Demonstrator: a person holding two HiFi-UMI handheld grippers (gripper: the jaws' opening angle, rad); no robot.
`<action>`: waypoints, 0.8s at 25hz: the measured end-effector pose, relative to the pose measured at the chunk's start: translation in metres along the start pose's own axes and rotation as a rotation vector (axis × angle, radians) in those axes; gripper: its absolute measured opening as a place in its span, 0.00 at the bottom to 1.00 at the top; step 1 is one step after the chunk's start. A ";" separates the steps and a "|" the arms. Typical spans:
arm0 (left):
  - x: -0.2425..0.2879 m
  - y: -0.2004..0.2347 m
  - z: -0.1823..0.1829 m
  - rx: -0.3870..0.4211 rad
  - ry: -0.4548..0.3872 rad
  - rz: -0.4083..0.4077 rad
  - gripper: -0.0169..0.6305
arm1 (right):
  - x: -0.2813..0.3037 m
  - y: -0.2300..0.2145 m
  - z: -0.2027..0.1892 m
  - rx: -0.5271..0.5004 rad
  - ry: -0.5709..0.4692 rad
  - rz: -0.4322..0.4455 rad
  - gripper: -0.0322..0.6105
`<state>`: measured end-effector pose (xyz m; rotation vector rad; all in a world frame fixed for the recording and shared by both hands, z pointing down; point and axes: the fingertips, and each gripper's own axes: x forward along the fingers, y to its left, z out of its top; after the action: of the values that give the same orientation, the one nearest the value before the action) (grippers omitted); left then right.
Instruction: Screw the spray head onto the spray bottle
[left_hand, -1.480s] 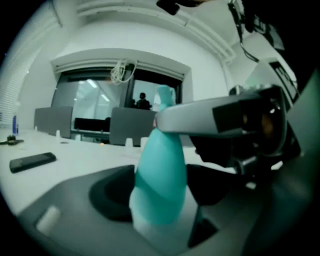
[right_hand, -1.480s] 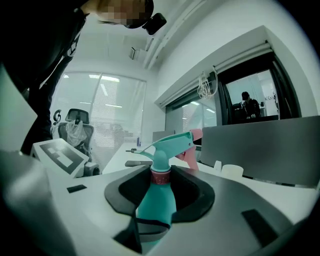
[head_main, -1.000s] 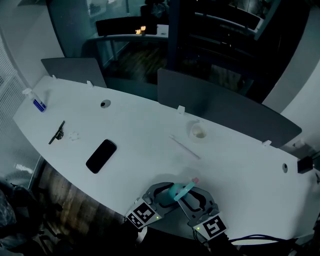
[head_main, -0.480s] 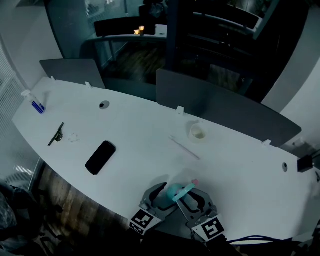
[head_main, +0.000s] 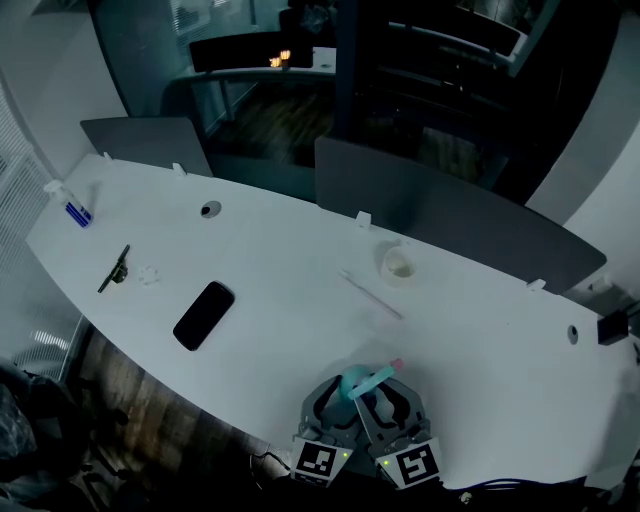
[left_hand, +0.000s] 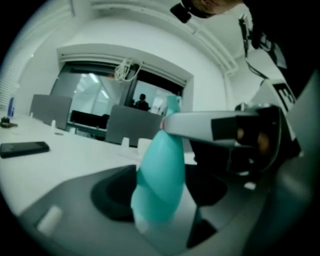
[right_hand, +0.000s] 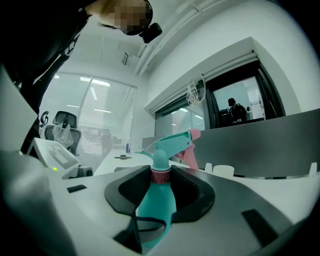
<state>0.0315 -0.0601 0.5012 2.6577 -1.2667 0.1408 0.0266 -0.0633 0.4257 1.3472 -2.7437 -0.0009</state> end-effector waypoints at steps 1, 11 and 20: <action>0.000 0.000 -0.002 -0.002 0.001 0.008 0.50 | 0.000 0.000 -0.001 0.007 0.000 -0.005 0.26; 0.000 -0.008 -0.002 0.029 0.016 -0.126 0.57 | -0.001 0.004 -0.001 0.024 -0.006 0.038 0.28; -0.011 -0.007 0.008 0.005 -0.021 -0.193 0.72 | -0.019 -0.002 -0.002 0.042 -0.004 -0.029 0.37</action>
<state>0.0301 -0.0485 0.4902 2.7737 -1.0082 0.0878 0.0393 -0.0495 0.4262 1.3987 -2.7424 0.0529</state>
